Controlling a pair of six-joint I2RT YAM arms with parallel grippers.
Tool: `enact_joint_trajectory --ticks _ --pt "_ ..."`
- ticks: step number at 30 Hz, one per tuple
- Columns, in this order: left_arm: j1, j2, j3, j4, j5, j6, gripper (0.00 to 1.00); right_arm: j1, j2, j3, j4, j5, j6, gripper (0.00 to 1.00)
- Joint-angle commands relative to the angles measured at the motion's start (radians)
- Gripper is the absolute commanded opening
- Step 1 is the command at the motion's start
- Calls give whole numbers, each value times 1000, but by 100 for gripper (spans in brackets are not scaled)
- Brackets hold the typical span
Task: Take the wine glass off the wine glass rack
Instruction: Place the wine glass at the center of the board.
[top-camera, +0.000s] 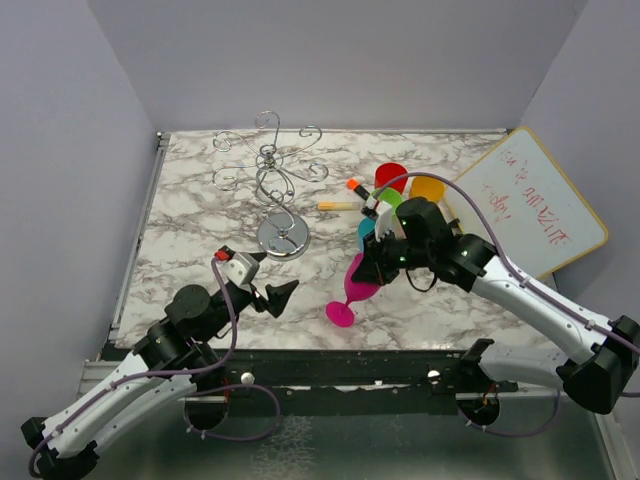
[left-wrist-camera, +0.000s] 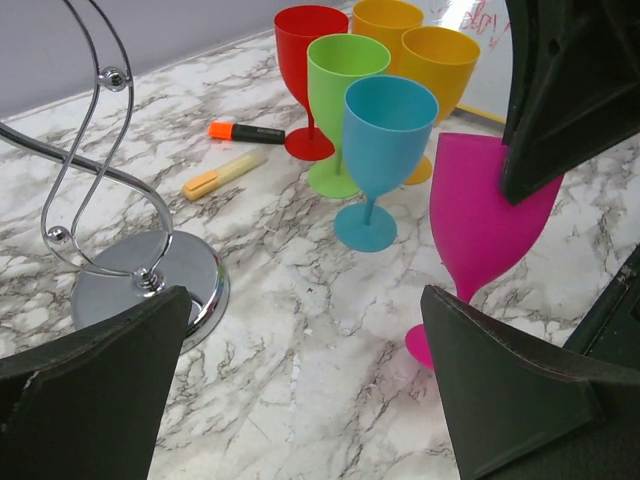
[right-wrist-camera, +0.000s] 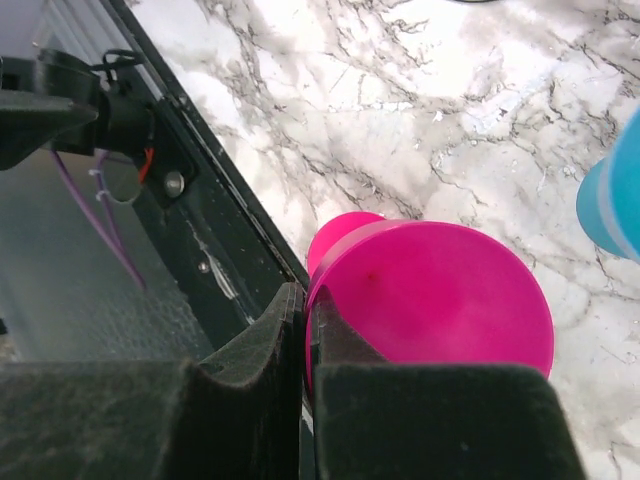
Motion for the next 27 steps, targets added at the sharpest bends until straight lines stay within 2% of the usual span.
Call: enact_joint_trajectory --ticks 1,6,12,21,27 --pt "1 -56 -39 82 -43 -13 99 94 -22 47 -56 296 -25 1" --pt "1 -79 -51 66 -39 12 99 242 -28 41 -39 504 -31 0" --pt "1 -81 -59 66 -55 69 99 251 -65 0 -49 718 -8 1" --pt "1 -71 -60 49 -40 89 99 251 -121 -87 -80 780 28 1" --pt "1 -75 -61 46 -40 89 99 251 -85 -117 -108 925 91 1"
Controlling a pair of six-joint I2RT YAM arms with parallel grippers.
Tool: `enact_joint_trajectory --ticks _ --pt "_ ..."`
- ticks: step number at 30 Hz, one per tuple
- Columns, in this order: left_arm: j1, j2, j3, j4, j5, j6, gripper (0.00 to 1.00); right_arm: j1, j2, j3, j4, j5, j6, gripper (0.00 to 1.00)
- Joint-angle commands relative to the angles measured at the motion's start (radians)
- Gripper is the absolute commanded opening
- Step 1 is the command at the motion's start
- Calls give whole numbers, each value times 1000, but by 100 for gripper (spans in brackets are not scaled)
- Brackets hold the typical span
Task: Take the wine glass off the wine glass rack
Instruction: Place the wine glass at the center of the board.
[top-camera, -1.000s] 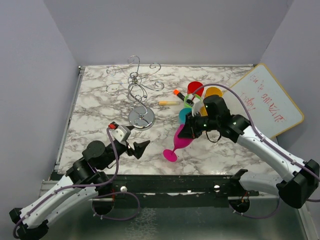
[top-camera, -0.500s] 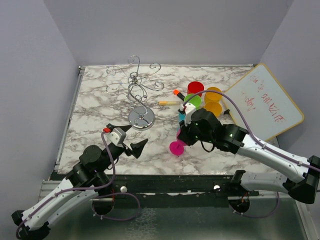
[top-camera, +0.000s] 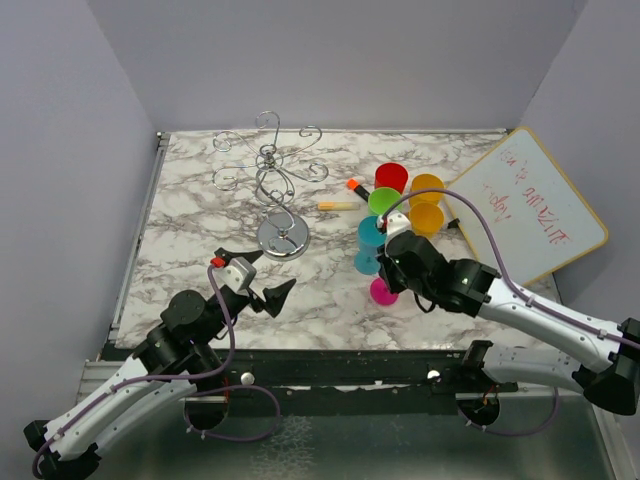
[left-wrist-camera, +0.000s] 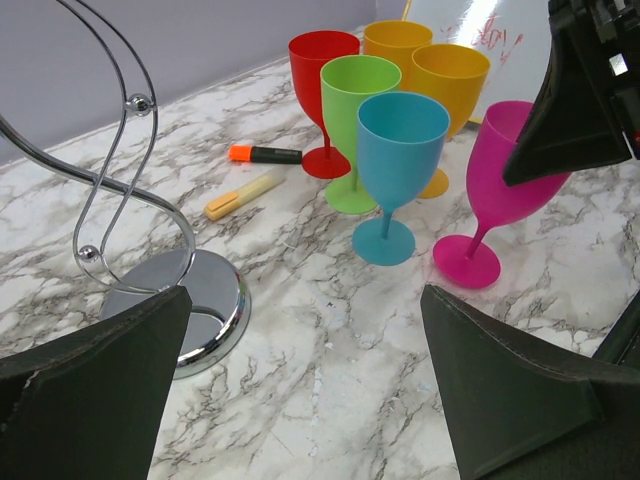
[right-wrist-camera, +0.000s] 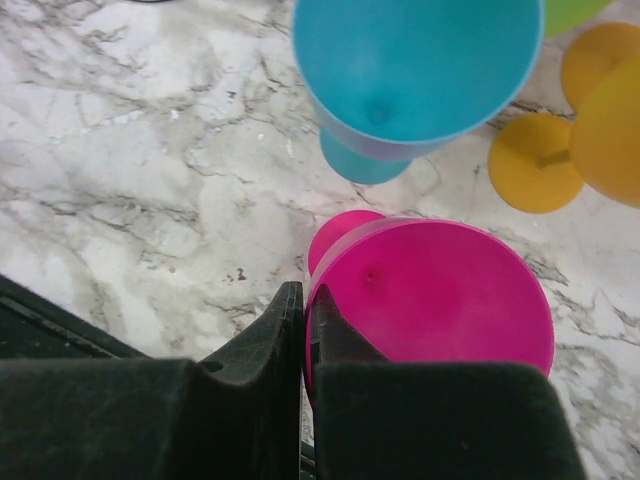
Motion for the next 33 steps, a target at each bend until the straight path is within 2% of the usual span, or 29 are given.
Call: enact_joint_trajectory --ticks 1,7,10,14,19,33 --pt "1 -5 -4 -6 -14 12 99 2 30 -15 -43 161 75 1" --pt "1 20 8 -23 -17 -23 99 -8 68 -2 -49 230 60 1" --pt "1 37 21 -31 -17 -23 99 -52 75 -3 -33 230 36 1" --pt "1 37 22 -36 -28 -19 99 -137 85 8 -5 154 3 1" --pt "1 12 25 -48 -26 -23 99 -173 91 12 45 67 -18 1" --pt "1 -19 24 -48 -66 -31 99 -204 128 50 19 58 -56 1"
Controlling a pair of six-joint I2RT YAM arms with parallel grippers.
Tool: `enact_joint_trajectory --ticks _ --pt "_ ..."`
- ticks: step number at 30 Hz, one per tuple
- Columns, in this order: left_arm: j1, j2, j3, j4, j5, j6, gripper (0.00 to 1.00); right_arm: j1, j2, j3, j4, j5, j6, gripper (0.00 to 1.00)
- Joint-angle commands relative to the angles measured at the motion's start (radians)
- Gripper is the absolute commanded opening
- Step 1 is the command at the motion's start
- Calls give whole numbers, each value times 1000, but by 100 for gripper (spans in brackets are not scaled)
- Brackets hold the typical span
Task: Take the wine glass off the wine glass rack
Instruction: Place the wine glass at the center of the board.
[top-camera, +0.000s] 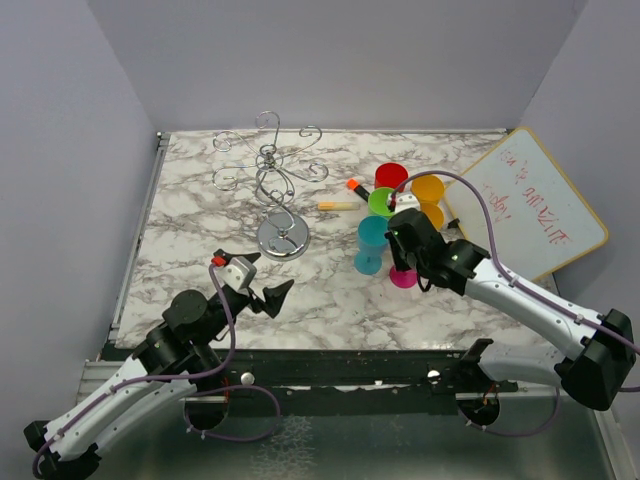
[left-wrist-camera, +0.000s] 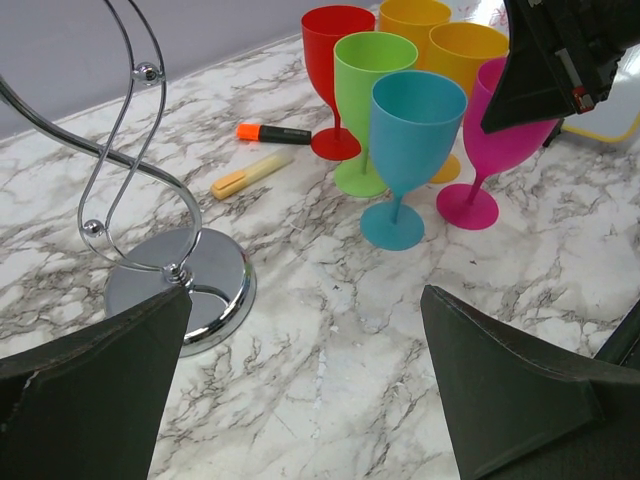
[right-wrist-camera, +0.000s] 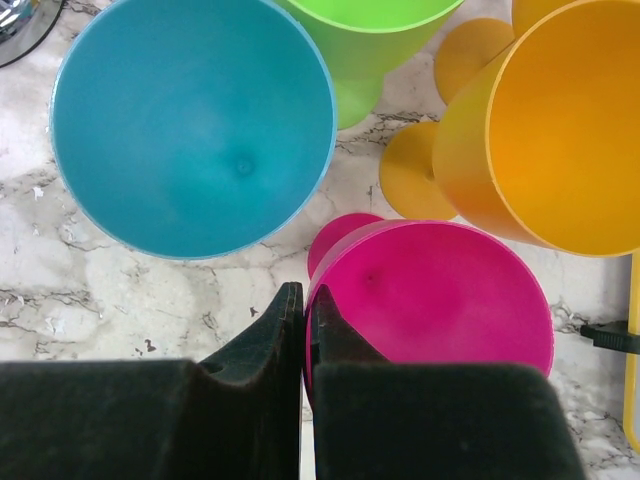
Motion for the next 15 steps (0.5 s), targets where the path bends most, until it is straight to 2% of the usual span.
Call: enact_joint_trajectory --ticks 1,4,7,15 --pt "1 -16 24 -3 -40 -3 99 -8 3 23 -10 -23 -16 1" --pt "1 -21 24 -9 -34 -3 99 -8 3 23 -19 7 -11 7" --pt "1 -21 21 -10 -27 -3 99 -9 -5 19 -20 36 7 18" --pt "1 -11 24 -10 -15 -3 99 -8 -28 39 -29 19 15 22"
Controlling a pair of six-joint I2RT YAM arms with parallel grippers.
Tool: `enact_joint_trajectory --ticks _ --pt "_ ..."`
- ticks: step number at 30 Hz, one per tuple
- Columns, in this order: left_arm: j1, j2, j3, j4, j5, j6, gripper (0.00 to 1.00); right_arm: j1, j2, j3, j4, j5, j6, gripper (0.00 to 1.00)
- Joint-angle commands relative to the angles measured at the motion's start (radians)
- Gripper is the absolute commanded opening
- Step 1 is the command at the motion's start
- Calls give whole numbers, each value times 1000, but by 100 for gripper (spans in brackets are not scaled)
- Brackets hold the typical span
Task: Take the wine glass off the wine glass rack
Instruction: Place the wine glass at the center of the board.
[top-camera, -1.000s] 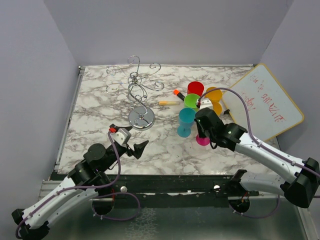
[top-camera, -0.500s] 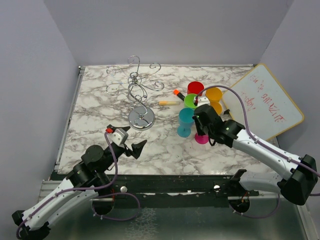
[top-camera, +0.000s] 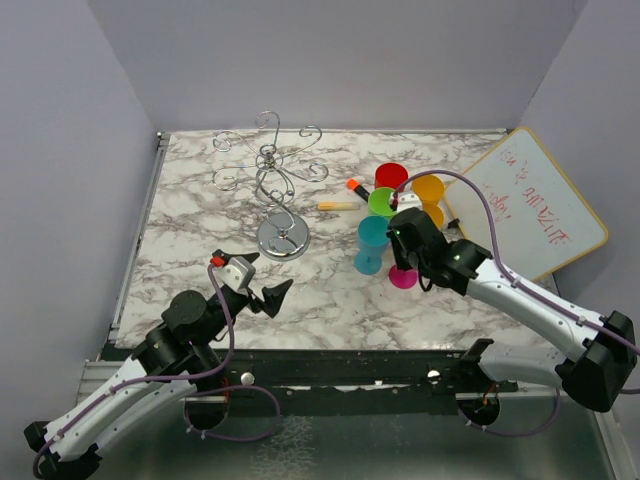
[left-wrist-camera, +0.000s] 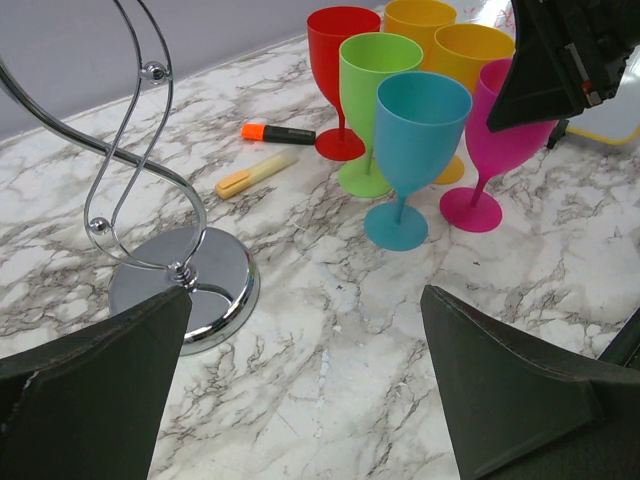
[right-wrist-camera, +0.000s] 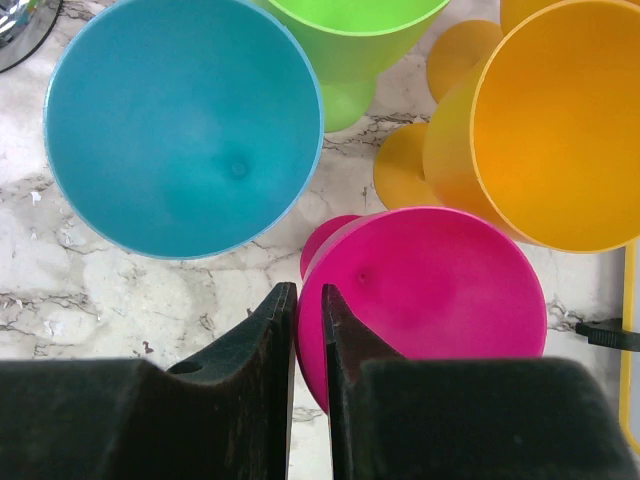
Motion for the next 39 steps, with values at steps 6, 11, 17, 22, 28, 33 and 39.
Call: enact_joint_trajectory --ticks 6,11,17,22,28,33,39 --pt "1 4 26 -7 15 -3 99 -4 -36 43 -29 20 15 21" --pt "1 4 31 -20 15 -3 99 -3 -51 45 -21 13 14 21" --pt "1 15 38 -31 12 -3 99 -3 -67 64 -22 1 0 21" --pt "1 21 52 -57 -50 -73 99 -4 -106 71 -11 -14 -10 21" --pt "1 17 90 -121 -135 -181 99 -3 -164 86 14 -60 -31 21" --pt "1 67 174 -166 -160 -251 99 -3 -198 113 15 -65 -39 30" --pt "1 251 328 -246 -88 -215 99 -3 -237 121 48 -59 -29 35"
